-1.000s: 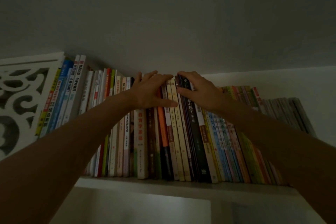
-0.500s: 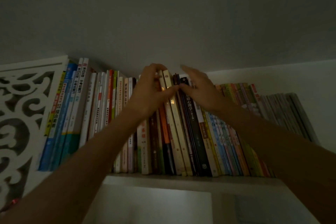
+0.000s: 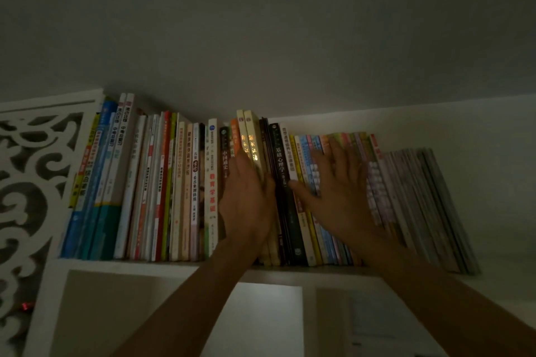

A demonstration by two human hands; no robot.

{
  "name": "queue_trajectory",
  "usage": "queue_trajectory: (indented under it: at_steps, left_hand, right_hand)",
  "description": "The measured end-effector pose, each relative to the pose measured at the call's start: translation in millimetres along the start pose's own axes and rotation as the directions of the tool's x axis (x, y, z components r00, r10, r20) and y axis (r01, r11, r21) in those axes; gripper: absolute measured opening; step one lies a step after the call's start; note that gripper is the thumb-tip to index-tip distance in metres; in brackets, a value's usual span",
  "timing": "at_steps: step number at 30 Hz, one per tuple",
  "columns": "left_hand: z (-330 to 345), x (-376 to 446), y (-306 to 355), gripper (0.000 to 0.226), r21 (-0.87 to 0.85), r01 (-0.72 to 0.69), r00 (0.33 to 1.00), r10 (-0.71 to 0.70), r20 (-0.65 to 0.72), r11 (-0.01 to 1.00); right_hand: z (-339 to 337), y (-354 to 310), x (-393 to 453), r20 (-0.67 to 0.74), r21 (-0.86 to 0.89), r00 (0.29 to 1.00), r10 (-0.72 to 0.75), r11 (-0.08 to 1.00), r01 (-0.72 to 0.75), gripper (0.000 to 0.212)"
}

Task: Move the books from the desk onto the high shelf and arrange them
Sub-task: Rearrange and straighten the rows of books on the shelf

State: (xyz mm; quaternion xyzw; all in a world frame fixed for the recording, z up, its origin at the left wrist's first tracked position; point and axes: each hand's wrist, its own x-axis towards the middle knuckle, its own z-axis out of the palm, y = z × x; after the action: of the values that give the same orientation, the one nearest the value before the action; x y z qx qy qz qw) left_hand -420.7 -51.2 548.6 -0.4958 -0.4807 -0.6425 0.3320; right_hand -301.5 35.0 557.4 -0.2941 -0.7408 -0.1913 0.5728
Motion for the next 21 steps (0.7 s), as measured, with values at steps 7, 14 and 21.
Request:
queue_trajectory:
  at_steps: [7, 14, 21]
  left_hand:
    - [-30.7, -0.4, 14.6, 0.043, -0.11, 0.031, 0.997, -0.039, -0.065, 0.993]
    - [-37.4, -19.3, 28.3, 0.065, -0.325, 0.312, 0.949, -0.276, 0.151, 0.893]
    - [-49.3, -22.7, 36.8, 0.059, -0.287, 0.241, 0.97, -0.231, 0.07, 0.927]
  right_hand:
    - [5.1, 9.3, -2.5, -0.074, 0.018, 0.995, -0.066, 0.998, 0.068, 0.08]
    - [-0.2, -4.5, -0.8, -0.039, 0.035, 0.999, -0.014, 0.999, 0.016, 0.097]
    - [11.0, -13.1, 0.8, 0.015, -0.028, 1.0, 0.01, 1.0, -0.01, 0.097]
